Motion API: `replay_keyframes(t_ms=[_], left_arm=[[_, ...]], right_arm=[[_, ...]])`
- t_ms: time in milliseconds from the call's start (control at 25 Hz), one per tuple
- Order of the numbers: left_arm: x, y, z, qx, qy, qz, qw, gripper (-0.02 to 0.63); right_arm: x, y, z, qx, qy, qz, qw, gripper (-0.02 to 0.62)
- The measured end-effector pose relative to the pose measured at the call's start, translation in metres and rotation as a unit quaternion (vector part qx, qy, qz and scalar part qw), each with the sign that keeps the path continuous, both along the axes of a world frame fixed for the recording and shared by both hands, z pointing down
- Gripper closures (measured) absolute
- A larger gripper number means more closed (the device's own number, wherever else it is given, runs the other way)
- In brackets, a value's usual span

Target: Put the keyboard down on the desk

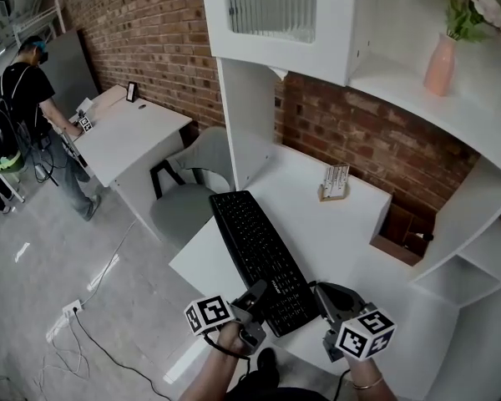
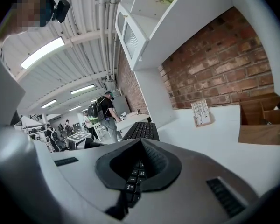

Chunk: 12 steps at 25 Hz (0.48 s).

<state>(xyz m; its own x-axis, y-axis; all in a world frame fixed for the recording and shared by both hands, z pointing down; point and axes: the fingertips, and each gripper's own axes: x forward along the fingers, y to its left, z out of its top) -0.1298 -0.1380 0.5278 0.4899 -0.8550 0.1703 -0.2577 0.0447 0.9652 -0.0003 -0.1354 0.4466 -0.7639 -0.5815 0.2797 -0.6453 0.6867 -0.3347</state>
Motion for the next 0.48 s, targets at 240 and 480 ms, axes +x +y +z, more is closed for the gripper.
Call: replay_keyframes(t_ms=[240, 480], left_arm=[[0.003, -0.035, 0.01, -0.006, 0.002, 0.033, 0.9994, 0.526], [0.013, -0.066, 0.019, -0.011, -0.002, 0.067, 0.9977, 0.526]], right_arm=[[-0.006, -0.029, 0.008, -0.007, 0.01, 0.021, 1.0, 0.589], [0.002, -0.049, 0.011, -0.011, 0.016, 0.05, 0.999, 0.589]])
